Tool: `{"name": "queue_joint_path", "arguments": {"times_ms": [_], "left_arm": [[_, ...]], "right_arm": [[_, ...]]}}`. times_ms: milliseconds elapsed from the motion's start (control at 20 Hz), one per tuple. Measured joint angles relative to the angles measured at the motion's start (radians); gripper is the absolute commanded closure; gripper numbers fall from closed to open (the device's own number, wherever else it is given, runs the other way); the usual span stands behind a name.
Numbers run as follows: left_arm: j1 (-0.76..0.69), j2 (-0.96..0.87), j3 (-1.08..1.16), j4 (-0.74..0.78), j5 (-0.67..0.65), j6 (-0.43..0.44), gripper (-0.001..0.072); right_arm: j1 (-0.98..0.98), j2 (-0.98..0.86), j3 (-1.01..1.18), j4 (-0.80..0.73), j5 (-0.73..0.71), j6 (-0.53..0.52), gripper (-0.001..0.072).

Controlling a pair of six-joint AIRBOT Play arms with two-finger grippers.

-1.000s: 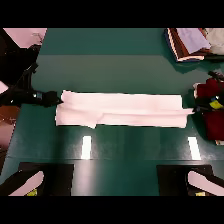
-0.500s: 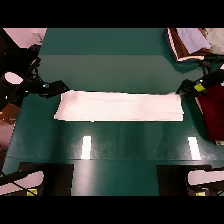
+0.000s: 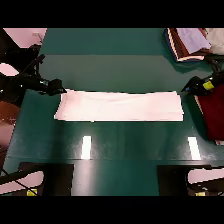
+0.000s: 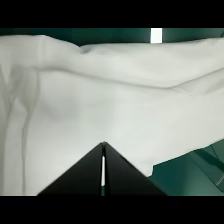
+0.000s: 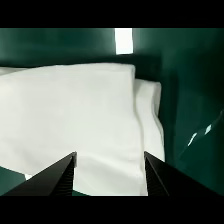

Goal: Fold the shirts.

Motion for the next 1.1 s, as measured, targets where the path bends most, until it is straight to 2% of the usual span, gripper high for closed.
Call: {"name": "queue_joint_path", "arguments": {"times_ms": [250, 450, 550, 650, 700, 750, 850, 1000, 1100], "left_arm": [[-0.042, 0.0, 0.005, -0.001, -0.016, 0.0, 0.0681], [-0.116, 0.0, 0.005, 0.0, 0.034, 0.0, 0.0681], [-0.158, -0.001, 0.005, 0.001, 0.066, 0.0, 0.0682], [-0.201, -0.001, 0.005, 0.001, 0.098, 0.0, 0.0682], [-0.222, -0.001, 0.005, 0.001, 0.115, 0.0, 0.0682], [-0.243, -0.001, 0.005, 0.0, 0.134, 0.0, 0.0682], [-0.285, -0.001, 0.005, -0.001, 0.176, -0.003, 0.0682], [-0.344, -0.011, 0.007, -0.015, 0.24, -0.007, 0.0682], [-0.381, -0.038, 0.013, -0.031, 0.262, -0.007, 0.0682]], "right_arm": [[-0.099, 0.003, -0.178, 0.036, -0.008, -0.037, 0.0226], [-0.124, 0.004, -0.32, 0.079, -0.089, -0.076, 0.0229], [-0.123, 0.006, -0.367, 0.13, -0.111, -0.113, 0.0266], [-0.109, 0.006, -0.4, 0.179, -0.137, -0.153, 0.0271], [-0.098, 0.006, -0.411, 0.197, -0.152, -0.168, 0.0362], [-0.086, 0.005, -0.418, 0.206, -0.172, -0.18, 0.0511], [-0.06, 0.003, -0.425, 0.211, -0.202, -0.195, 0.0694], [-0.021, 0.003, -0.402, 0.214, -0.201, -0.209, 0.0697], [0.002, 0.004, -0.36, 0.228, -0.139, -0.208, 0.0697]]}}
